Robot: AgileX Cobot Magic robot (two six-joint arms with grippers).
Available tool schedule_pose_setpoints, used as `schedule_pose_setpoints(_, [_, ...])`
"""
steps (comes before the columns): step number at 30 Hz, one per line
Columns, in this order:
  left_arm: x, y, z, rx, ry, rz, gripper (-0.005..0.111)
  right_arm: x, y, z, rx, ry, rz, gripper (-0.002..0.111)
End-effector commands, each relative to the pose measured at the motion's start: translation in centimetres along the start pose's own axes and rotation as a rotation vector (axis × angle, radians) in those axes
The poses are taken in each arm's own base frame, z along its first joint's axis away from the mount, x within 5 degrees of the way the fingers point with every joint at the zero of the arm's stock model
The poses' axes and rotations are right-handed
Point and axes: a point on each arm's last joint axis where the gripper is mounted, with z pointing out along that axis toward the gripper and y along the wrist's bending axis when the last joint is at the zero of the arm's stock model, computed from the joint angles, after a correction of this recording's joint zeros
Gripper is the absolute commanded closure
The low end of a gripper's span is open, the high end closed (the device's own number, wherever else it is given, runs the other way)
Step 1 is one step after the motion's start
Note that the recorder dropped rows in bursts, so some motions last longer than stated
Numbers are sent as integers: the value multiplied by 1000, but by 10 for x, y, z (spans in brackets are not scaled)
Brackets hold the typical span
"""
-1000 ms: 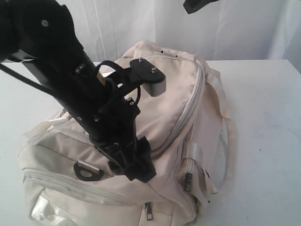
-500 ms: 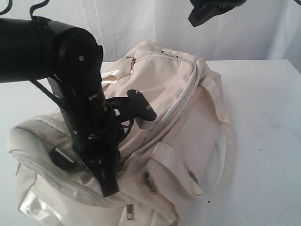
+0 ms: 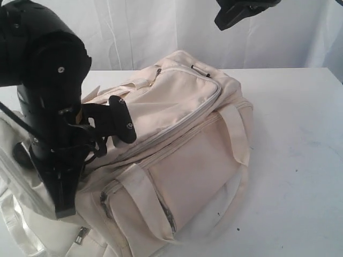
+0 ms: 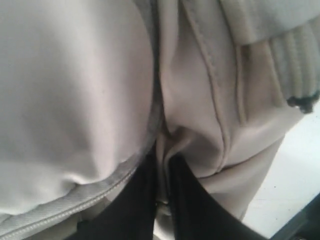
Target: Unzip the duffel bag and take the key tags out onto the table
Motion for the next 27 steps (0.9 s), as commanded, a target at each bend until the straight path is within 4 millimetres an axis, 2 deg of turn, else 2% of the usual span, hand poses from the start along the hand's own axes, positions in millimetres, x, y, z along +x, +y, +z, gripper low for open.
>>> schedule_pose_setpoints(1, [12,-11,4,88,22,-4,105,1,-2,-5,10,-8,-1,108])
schedule_pose_setpoints(4, [7,-16,-6,151,-74,1,86,2,-4,-1,6,-1,2,108])
schedule_pose_setpoints(8, [10,-13,-35,135,-174,-20,47,2,-4,1,0,-1,6,108])
schedule_pose_setpoints(10, [13,-10,-52,109,-229,-28,36,2,-4,1,-1,-2,7,108])
schedule_pose_setpoints(15, [23,5,-95,-81,-412,-47,36,2,-5,2,-2,0,8,108])
schedule_pose_setpoints(19, [30,36,-105,-360,-502,-172,43,4,-8,10,-14,13,17,108])
schedule_pose_setpoints(21, [31,55,-98,-447,-512,-247,49,5,-10,16,-21,23,32,108])
schedule_pose_setpoints(23, [30,72,-86,-451,-532,-313,49,6,-12,23,-27,35,40,108])
schedule_pose_setpoints(27, [22,108,-49,-303,-571,-471,46,9,-16,33,-40,53,49,108])
